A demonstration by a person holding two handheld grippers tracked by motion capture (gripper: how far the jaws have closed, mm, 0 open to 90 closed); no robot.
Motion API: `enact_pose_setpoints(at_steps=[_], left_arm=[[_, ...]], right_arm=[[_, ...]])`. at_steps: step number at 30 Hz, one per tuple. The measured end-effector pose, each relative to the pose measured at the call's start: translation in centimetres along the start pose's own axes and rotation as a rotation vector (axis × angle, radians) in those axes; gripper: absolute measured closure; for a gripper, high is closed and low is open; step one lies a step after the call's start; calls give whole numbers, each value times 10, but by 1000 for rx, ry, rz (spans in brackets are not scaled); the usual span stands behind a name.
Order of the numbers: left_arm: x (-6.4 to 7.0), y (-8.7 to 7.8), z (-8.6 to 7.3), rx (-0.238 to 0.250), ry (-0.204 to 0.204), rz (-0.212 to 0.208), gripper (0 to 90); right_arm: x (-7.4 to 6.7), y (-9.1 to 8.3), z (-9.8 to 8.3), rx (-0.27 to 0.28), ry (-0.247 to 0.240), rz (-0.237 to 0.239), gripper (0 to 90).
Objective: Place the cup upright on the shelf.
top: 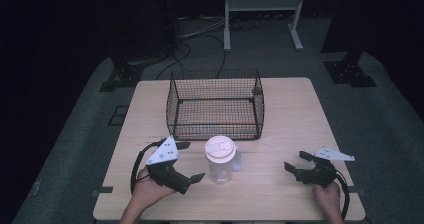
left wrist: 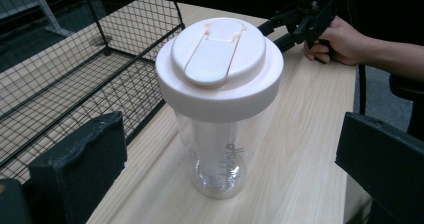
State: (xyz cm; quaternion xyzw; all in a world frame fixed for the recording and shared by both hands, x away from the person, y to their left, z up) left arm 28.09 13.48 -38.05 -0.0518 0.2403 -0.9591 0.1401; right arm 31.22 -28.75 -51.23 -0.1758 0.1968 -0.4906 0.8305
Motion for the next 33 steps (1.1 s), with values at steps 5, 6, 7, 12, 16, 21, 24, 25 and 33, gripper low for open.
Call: enact_pose_setpoints(at_steps=[5, 6, 7, 12, 16, 21, 24, 25, 33], left_arm=[[-1, 5, 3, -13, -1, -11, 0], [-1, 6, 3, -17, -3, -14, 0], [-2, 8, 4, -23, -1, -17, 0], [-4, 16, 4, -48, -6, -29, 0], [-4, 21, 5, -63, -7, -38, 0], [-6, 28, 7, -82, -6, -48, 0], [-7, 32, 8, -89, -7, -54, 0], [-8, 34, 8, -90, -7, -56, 0], [-10, 42, 10, -120, -7, -50, 0]], right_arm=[[-1, 0, 0, -2, 3, 4, 129], [-1, 0, 0, -2, 3, 5, 129], [0, 0, 0, -1, 3, 5, 129], [-1, 0, 0, -1, 3, 7, 129], [-1, 0, 0, 0, 2, 9, 129], [-1, 0, 0, 1, 2, 12, 129], [-1, 0, 0, 1, 2, 13, 129], [-1, 0, 0, 1, 2, 13, 129], [-1, 0, 0, 0, -1, 14, 129]])
Point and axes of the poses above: each handheld gripper's, and its own axes: y roughly forward along the jaws, z roughly out of its top, x roughly to its right, the point moved 3 cm from there along y, roughly forward along the jaws, and after that the axes turned 9 degrees about -z, right-handed, at the moved point
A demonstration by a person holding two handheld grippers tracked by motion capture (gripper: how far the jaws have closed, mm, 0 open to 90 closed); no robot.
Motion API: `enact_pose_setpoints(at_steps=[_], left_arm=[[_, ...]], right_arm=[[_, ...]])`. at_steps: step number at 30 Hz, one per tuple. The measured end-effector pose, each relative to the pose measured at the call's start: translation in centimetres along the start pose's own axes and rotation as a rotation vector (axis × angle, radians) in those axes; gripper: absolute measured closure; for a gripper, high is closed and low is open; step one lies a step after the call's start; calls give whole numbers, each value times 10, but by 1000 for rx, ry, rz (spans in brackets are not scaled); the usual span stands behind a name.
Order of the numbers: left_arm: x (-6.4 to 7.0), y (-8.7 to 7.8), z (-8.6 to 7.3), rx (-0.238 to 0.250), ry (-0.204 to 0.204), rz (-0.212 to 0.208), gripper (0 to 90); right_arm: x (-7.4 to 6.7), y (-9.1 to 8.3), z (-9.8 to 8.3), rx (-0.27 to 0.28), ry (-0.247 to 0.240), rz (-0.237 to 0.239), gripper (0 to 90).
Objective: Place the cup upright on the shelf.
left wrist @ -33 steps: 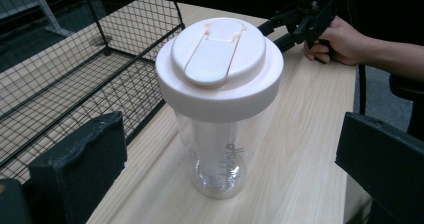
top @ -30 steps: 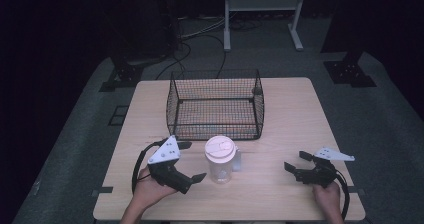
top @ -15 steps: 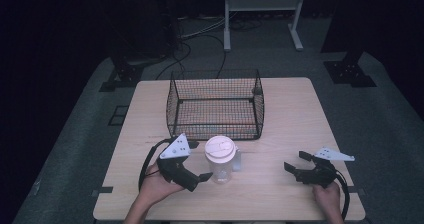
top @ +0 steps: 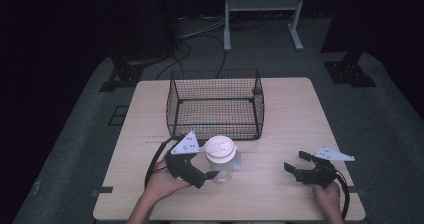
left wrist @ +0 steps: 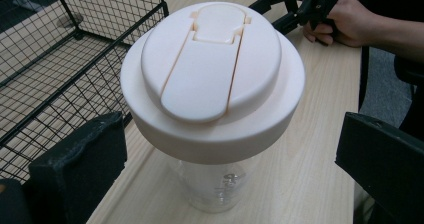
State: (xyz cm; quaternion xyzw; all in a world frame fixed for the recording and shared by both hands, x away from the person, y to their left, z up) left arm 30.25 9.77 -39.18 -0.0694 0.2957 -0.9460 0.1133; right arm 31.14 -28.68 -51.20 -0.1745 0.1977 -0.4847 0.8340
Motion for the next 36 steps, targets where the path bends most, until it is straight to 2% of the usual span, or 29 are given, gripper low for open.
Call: enact_pose_setpoints(at_steps=[7, 22, 30, 36], left_arm=[[-4, 6, 2, -26, -14, -6, 0], [-9, 18, 9, -66, -23, 1, 0], [-10, 25, 13, -92, -12, 0, 0], [-13, 29, 15, -104, -23, -10, 0]], right_arm=[[1, 0, 0, 5, 5, 7, 129], [0, 0, 0, 9, 5, 15, 129], [0, 0, 0, 8, 4, 15, 129], [0, 0, 0, 10, 4, 16, 129]])
Point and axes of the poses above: each handheld gripper's, and its own axes: y roughly forward along the jaws, z roughly out of its top, x roughly to its right, the point moved 3 cm from there along y, roughly forward along the jaws, and after that the axes turned 9 degrees about -z, right-handed, at the moved point
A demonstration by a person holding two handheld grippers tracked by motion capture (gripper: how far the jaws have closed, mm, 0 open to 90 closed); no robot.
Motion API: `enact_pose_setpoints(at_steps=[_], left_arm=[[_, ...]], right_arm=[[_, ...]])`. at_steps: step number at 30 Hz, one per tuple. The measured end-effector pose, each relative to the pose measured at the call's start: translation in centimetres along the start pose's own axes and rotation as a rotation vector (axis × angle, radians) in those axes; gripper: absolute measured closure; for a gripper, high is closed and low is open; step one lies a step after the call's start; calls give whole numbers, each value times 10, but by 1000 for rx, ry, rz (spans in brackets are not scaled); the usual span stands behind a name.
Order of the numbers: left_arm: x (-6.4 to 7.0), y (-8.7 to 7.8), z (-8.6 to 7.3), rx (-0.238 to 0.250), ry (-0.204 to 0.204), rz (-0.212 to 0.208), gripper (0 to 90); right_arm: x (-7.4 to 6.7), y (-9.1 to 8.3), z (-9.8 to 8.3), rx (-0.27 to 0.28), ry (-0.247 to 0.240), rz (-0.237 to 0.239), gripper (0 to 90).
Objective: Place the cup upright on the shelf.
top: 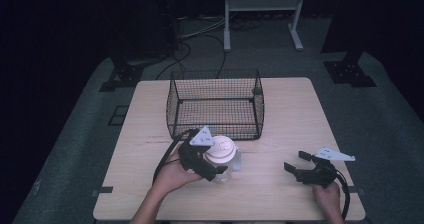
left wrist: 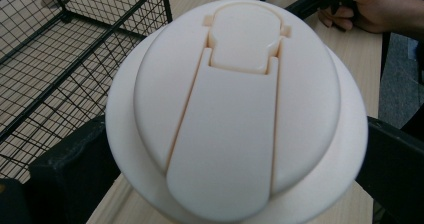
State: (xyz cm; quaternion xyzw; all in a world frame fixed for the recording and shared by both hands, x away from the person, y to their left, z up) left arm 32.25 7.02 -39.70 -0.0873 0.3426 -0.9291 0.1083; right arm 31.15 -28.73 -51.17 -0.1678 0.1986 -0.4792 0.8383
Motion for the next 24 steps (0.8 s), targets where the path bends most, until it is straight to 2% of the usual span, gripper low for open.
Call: enact_pose_setpoints(at_steps=[14, 17, 24], left_arm=[[-6, 9, 5, -53, -20, -17, 3], [-5, 9, 6, -52, -17, -26, 37], [-6, 9, 7, -63, -16, -31, 46]], right_arm=[[0, 0, 0, 0, 1, 2, 129], [0, 0, 0, 0, 0, 2, 129], [0, 0, 0, 0, -1, 1, 129]])
Point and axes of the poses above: each handheld gripper's, and its own axes: y roughly forward along the jaws, z roughly out of its top, x roughly to its right, the point moved 3 cm from there along y, roughly forward along the jaws, and after that the axes turned 9 degrees about -z, right-handed, at the moved point
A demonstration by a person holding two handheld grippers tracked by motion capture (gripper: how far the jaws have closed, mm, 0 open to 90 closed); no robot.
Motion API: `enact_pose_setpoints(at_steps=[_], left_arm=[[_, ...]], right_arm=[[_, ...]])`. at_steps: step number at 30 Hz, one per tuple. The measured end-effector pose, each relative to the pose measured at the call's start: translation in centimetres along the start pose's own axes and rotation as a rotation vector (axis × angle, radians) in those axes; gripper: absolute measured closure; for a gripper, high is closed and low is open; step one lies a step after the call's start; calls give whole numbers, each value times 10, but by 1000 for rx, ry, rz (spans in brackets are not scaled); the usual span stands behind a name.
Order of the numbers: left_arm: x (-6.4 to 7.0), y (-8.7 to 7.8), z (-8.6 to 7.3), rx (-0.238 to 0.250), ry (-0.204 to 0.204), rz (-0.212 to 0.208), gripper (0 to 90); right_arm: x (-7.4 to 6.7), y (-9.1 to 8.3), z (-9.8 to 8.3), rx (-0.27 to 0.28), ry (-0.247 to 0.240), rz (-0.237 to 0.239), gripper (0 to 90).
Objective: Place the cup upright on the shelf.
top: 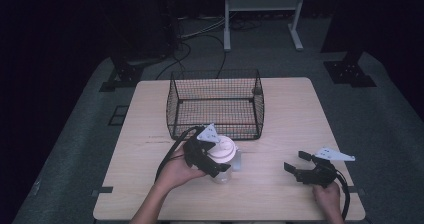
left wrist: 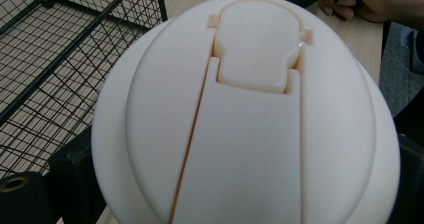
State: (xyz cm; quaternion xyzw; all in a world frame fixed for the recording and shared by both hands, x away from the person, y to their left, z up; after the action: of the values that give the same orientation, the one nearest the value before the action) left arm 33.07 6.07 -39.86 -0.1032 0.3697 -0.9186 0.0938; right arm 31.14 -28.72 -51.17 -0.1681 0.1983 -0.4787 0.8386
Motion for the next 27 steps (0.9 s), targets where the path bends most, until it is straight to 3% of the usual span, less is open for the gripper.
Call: enact_pose_setpoints(at_steps=[16, 27], left_arm=[[6, 0, 7, -59, 38, 19, 52], [9, -10, 20, -54, 65, 27, 52]], right_arm=[[0, 0, 0, 0, 0, 0, 129], [0, 0, 0, -2, -1, -2, 129]])
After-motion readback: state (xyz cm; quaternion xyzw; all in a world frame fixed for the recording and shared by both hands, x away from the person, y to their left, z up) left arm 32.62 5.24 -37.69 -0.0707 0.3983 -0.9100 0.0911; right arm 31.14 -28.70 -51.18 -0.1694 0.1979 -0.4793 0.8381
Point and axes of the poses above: each handheld gripper's, and its own axes: y roughly forward along the jaws, z roughly out of its top, x roughly to its right, the point moved 3 cm from there along y, roughly forward along the jaws, and after that the axes turned 9 degrees about -z, right-handed, at the moved point
